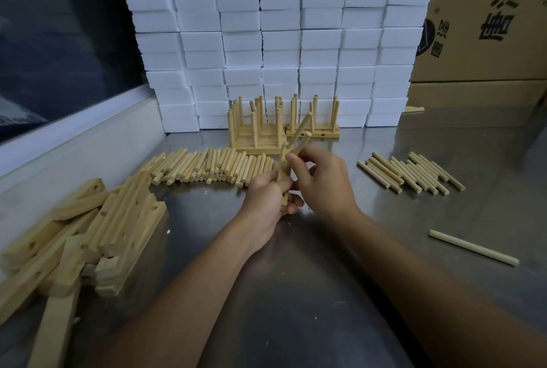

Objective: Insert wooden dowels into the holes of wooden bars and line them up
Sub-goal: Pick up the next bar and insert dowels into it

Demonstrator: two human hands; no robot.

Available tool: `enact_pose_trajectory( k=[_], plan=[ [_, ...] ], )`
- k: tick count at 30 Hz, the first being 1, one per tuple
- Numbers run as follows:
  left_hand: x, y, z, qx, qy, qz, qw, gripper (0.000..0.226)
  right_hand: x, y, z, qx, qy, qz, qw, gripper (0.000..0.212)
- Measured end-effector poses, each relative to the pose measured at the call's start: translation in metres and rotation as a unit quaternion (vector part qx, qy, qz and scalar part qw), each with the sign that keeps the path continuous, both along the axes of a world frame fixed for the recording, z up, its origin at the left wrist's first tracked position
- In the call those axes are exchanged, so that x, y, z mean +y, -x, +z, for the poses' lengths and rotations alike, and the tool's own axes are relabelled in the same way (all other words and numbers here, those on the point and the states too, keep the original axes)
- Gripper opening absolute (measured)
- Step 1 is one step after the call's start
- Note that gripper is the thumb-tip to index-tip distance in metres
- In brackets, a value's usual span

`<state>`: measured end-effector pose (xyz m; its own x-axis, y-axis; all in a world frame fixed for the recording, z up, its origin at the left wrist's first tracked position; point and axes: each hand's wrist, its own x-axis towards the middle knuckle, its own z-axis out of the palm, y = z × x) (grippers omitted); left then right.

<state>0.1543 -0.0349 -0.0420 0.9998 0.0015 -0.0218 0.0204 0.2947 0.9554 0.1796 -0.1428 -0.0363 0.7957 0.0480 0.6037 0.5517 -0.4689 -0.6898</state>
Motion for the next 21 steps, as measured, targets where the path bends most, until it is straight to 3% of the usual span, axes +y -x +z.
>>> enact_pose_trajectory(
  k=[8, 14, 18, 21],
  plan=[
    [0.002, -0.001, 0.001, 0.013, 0.031, 0.007, 0.999, 0.023, -0.009, -0.001, 0.004, 0.008, 0.01, 0.034, 0.999, 0.012],
    [0.001, -0.001, 0.004, 0.029, 0.034, 0.031, 0.999, 0.017, -0.038, -0.004, 0.014, 0.025, 0.096, 0.047, 0.994, 0.016],
    [0.003, 0.0, 0.005, 0.039, 0.055, 0.039, 0.997, 0.011, -0.052, -0.009, 0.015, 0.033, 0.145, -0.084, 0.985, 0.022],
    [0.003, 0.0, 0.006, 0.043, 0.058, 0.039, 0.997, 0.01, -0.071, -0.014, 0.013, 0.061, 0.201, -0.216, 0.954, 0.027]
  ],
)
